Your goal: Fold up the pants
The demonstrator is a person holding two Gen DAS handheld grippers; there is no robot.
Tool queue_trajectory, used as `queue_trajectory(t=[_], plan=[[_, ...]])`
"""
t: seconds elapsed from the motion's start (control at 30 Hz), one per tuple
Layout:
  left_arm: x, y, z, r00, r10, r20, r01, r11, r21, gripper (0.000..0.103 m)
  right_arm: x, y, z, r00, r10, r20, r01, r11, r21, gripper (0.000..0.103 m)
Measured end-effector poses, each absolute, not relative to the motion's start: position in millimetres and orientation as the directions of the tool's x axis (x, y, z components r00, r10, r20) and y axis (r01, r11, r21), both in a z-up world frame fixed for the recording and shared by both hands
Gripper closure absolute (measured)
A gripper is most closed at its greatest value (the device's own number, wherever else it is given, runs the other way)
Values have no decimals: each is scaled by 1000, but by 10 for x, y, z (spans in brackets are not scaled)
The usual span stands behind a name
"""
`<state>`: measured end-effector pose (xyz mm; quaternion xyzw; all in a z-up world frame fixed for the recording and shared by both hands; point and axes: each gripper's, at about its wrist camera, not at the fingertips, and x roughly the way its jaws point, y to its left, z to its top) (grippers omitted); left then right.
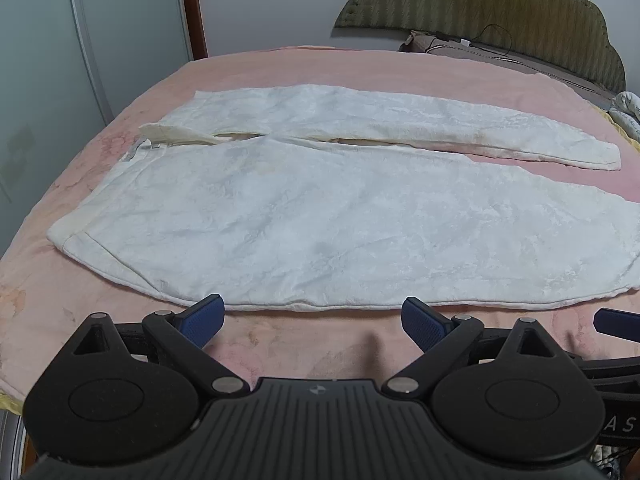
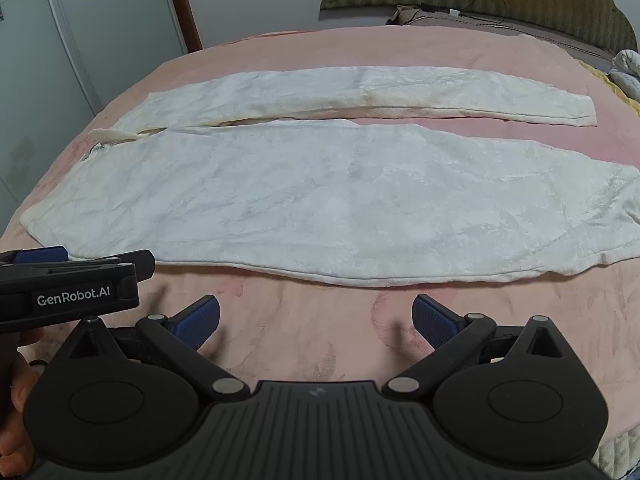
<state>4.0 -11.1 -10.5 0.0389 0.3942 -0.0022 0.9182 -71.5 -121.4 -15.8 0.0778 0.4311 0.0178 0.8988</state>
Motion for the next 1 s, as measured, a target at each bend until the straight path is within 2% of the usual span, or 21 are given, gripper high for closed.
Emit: queue_trajectory(t=[1.0], plan=[[45, -109, -124, 687, 30, -726, 36, 997, 75, 6, -715, -1206, -162, 624, 111, -774, 20, 987, 158, 0]])
